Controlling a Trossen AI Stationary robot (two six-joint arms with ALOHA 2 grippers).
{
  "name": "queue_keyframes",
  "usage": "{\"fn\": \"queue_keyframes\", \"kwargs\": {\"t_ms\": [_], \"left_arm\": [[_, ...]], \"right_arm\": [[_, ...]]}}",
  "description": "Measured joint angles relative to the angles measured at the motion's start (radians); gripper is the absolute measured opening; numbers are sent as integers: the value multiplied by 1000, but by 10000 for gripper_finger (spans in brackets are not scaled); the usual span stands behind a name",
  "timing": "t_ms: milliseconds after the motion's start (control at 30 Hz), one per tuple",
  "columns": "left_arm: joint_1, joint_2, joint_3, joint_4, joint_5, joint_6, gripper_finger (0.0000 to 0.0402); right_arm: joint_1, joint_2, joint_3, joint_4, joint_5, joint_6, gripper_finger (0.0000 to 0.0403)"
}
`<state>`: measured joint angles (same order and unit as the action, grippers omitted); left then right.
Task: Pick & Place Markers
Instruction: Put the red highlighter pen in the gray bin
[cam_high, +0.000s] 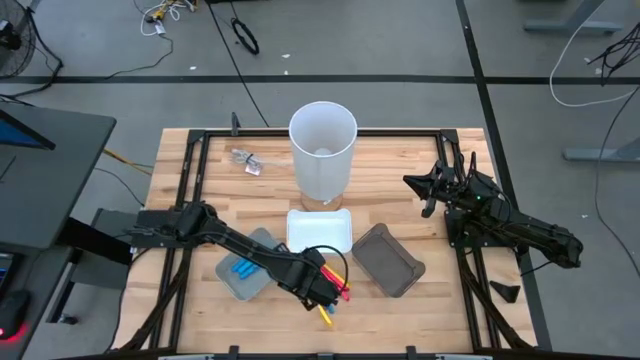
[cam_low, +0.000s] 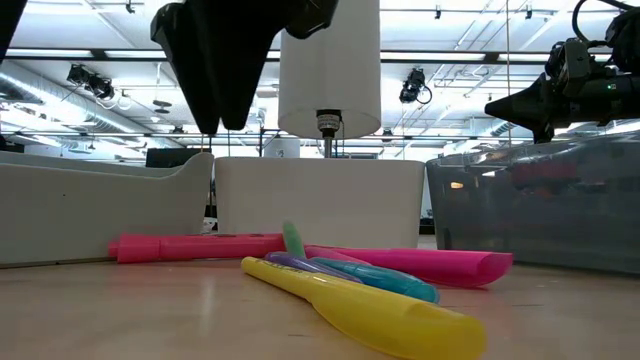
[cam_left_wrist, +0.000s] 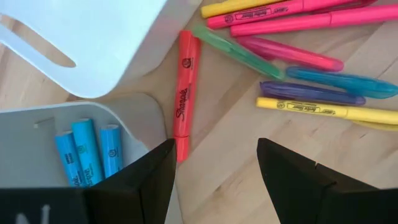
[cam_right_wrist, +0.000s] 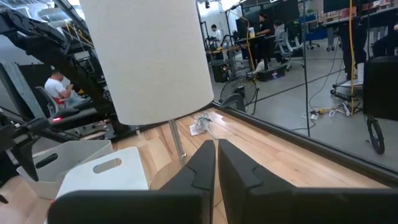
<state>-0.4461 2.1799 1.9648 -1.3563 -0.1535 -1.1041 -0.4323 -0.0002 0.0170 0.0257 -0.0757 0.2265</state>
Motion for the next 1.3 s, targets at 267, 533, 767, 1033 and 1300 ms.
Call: {"fn": "queue_keyframes", "kwargs": {"t_ms": [267,533,767,1033,1300], "left_arm": [[1,0,-17,19,-7,0,232],[5,54,-42,57,-18,23,232],[24,98,-42,60,-43,25,232],[40,158,-42,49,-59,27,232],[59,182,-41,64,5,63,232]], "right_arm": [[0,0,0,0,0,0,24],[0,0,0,0,0,0,24],[0,0,0,0,0,0,24],[0,0,0,0,0,0,24],[0,0,0,1,0,0,24]]}}
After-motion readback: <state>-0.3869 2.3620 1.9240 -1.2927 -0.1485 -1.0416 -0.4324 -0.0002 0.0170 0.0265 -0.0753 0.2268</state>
